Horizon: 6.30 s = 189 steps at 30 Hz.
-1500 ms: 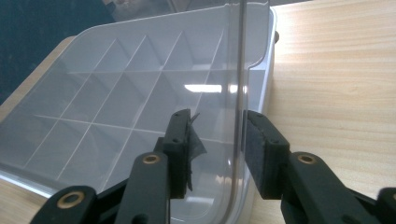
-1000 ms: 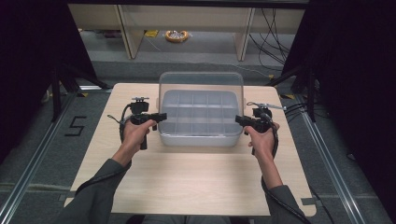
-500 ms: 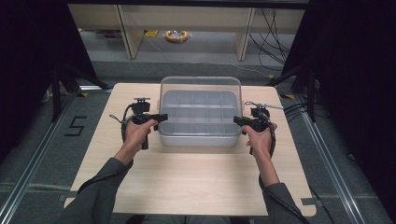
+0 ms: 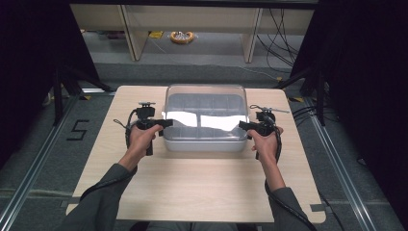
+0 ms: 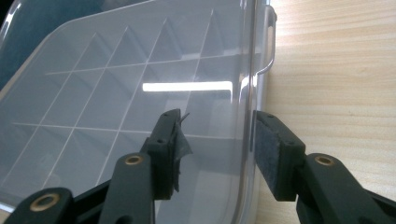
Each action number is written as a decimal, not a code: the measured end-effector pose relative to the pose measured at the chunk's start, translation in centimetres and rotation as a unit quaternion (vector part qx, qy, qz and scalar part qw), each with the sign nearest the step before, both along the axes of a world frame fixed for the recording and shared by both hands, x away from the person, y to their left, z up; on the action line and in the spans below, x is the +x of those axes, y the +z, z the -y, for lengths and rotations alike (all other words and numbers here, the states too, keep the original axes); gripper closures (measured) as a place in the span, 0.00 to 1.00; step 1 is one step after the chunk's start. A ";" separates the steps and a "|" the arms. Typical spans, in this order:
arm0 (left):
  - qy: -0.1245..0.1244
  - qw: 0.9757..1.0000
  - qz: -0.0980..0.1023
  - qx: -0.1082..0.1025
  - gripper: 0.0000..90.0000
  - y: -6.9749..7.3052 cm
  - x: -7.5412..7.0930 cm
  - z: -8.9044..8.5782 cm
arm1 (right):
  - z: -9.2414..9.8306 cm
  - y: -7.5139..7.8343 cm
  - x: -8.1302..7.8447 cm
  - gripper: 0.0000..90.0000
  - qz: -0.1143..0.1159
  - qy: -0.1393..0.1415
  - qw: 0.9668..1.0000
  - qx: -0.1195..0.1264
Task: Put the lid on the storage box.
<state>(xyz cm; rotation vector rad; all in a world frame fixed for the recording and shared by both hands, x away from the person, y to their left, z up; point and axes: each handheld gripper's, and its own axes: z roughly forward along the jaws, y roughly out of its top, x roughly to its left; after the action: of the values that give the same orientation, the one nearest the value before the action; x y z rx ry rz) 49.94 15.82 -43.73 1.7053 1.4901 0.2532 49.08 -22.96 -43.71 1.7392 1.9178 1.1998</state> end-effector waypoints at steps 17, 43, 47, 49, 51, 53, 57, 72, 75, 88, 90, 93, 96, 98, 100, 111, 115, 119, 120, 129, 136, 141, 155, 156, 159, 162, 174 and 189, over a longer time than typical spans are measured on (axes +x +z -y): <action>0.007 0.999 0.024 0.022 0.54 -0.1 -0.5 0.9 | -0.6 0.3 0.3 0.56 -0.006 0.004 1.000 -0.015; -0.004 0.998 0.043 0.037 0.56 -1.1 -1.6 0.5 | -0.8 0.0 0.0 0.51 0.008 0.005 1.000 -0.011; -0.006 0.999 0.035 0.021 0.55 -1.2 -1.8 0.2 | -1.1 0.4 0.0 0.46 -0.006 0.014 1.000 -0.025; -0.011 0.999 0.030 0.017 0.54 -1.2 -2.0 0.1 | -1.3 0.8 -0.1 0.45 -0.033 0.019 0.999 -0.032; -0.015 0.999 0.029 0.019 0.54 -1.2 -2.3 0.1 | -1.2 0.9 -0.1 0.45 -0.041 0.024 0.998 -0.031; -0.020 0.999 0.030 0.019 0.55 -1.2 -2.7 0.0 | -0.7 0.8 0.2 0.45 -0.024 0.047 0.997 -0.049; -0.025 0.999 0.019 0.005 0.55 -1.3 -2.8 -0.4 | -0.2 0.8 0.1 0.44 -0.028 0.065 0.996 -0.053; -0.014 0.999 0.021 -0.026 0.52 -0.9 -2.7 -1.2 | 0.3 0.6 0.1 0.46 -0.039 0.043 0.998 -0.036; 0.008 0.999 0.026 -0.037 0.50 -0.4 -1.7 -1.5 | 1.1 1.0 0.7 0.48 -0.014 0.032 0.999 -0.034; 0.058 0.995 -0.006 -0.082 0.49 -1.2 4.4 -1.3 | 2.1 -0.5 5.8 0.53 -0.029 -0.004 0.999 0.029; 0.061 0.993 -0.021 -0.103 0.48 -1.7 5.0 -1.3 | 1.9 -0.7 6.0 0.54 -0.029 0.002 0.999 0.028; 0.059 0.991 -0.032 -0.120 0.51 -2.1 5.4 -1.3 | 1.3 -0.8 6.1 0.58 -0.036 0.003 0.998 0.042; 0.067 0.992 -0.027 -0.107 0.55 -2.0 5.2 -0.9 | 0.8 -0.6 6.0 0.57 -0.044 0.001 0.998 0.039; 0.068 0.992 -0.031 -0.100 0.57 -1.8 4.9 -0.9 | 0.3 -0.3 5.7 0.56 -0.059 -0.009 0.997 0.041; 0.069 0.993 -0.029 -0.093 0.59 -1.5 4.7 -0.8 | 0.4 -0.3 5.6 0.56 -0.058 -0.008 0.998 0.037; 0.076 0.993 -0.053 -0.068 0.60 -0.1 4.3 -0.2 | 0.5 0.1 5.5 0.55 -0.051 -0.004 0.999 0.019; 0.078 0.993 -0.063 -0.067 0.60 0.3 4.3 -0.3 | 0.4 0.6 5.4 0.55 -0.042 0.000 0.999 0.010; 0.078 0.992 -0.063 -0.070 0.62 0.9 4.2 -0.4 | 0.1 1.2 5.2 0.55 -0.045 -0.014 0.999 0.010; 0.079 0.992 -0.065 -0.071 0.62 1.0 4.2 -0.4 | -0.3 1.5 4.9 0.56 -0.072 -0.025 0.997 0.031; 0.078 0.991 -0.079 -0.072 0.63 1.3 4.3 -0.4 | 0.3 2.5 4.7 0.65 -0.055 -0.031 0.997 0.034; 0.077 0.990 -0.086 -0.075 0.63 1.8 4.4 -0.5 | 0.2 3.1 4.5 0.68 -0.071 -0.046 0.995 0.056; 0.076 0.991 -0.091 -0.069 0.63 2.4 4.6 -0.4 | 0.6 2.8 4.7 0.67 -0.065 -0.048 0.996 0.047; 0.084 0.990 -0.095 -0.069 0.63 1.1 4.6 -0.6 | 0.5 1.3 5.2 0.67 -0.065 -0.043 0.996 0.049; 0.081 0.989 -0.099 -0.069 0.63 1.0 4.6 -0.6 | 0.4 1.2 5.2 0.67 -0.077 -0.048 0.994 0.057; 0.083 0.989 -0.099 -0.072 0.62 0.4 4.7 -0.4 | 0.8 0.7 5.3 0.66 -0.069 -0.035 0.995 0.055; 0.079 0.990 -0.102 -0.064 0.60 0.0 4.7 -0.1 | 0.7 0.6 5.3 0.65 -0.072 -0.043 0.995 0.050; 0.071 0.992 -0.083 -0.058 0.55 -0.6 4.7 0.1 | 0.4 -0.6 5.1 0.61 -0.085 -0.056 0.992 0.075; 0.066 0.994 -0.066 -0.060 0.52 -1.1 4.8 0.0 | 0.3 -0.7 4.6 0.55 -0.084 -0.038 0.993 0.079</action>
<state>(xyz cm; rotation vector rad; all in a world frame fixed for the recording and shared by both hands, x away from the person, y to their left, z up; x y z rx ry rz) 54.78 15.80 -44.86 1.5555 1.6844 0.1187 53.67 -23.26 -44.41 2.0358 1.8723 1.2437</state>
